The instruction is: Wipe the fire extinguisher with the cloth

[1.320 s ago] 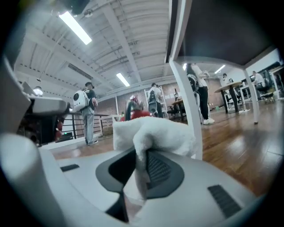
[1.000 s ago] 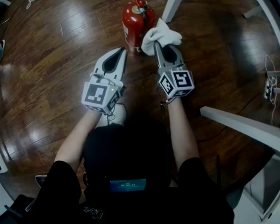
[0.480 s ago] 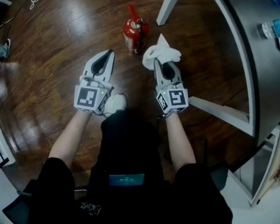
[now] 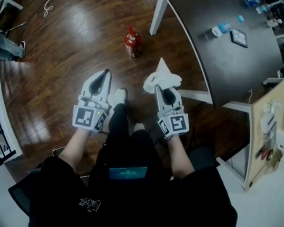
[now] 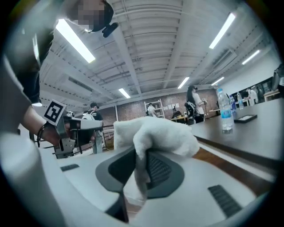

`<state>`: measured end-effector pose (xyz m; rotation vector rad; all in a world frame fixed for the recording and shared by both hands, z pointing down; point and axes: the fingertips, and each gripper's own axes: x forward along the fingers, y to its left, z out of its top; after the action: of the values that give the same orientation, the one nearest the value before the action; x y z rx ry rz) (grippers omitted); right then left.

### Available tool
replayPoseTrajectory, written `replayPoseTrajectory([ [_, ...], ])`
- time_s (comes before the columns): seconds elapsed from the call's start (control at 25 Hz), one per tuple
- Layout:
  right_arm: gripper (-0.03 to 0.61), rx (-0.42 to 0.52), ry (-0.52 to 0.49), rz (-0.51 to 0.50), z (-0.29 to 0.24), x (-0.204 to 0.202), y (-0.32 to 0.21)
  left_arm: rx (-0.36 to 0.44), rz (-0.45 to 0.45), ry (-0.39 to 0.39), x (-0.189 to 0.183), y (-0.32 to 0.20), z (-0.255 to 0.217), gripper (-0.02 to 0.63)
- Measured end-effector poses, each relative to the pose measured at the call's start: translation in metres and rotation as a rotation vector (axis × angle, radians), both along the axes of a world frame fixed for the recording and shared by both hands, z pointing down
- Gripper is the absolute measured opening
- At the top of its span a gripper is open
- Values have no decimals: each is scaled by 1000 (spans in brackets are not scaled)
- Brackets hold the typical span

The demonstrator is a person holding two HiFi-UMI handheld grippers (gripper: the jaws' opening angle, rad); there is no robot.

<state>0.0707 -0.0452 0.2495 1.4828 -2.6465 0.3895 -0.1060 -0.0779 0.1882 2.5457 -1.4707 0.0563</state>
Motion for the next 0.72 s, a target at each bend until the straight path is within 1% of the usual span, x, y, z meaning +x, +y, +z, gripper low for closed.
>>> replayPoseTrajectory([
  [0.16,77,24,-10,-6,-78,8,51,2,-11,29,26,49,-66,-1],
  [0.32,77,39,-18,-14,-125,13,103,17,-28,40,41,94,-105,0],
  [0.4,77,41,-25,-13,-138,19,130,23,-41,41,44,117,-115,-2],
  [0.52,77,49,-22,-10,-142,28,159,28,-59,41,51,139,-122,-1],
  [0.72,77,74,-20,-3,-151,36,180,39,-28,28,68,162,-130,-1],
])
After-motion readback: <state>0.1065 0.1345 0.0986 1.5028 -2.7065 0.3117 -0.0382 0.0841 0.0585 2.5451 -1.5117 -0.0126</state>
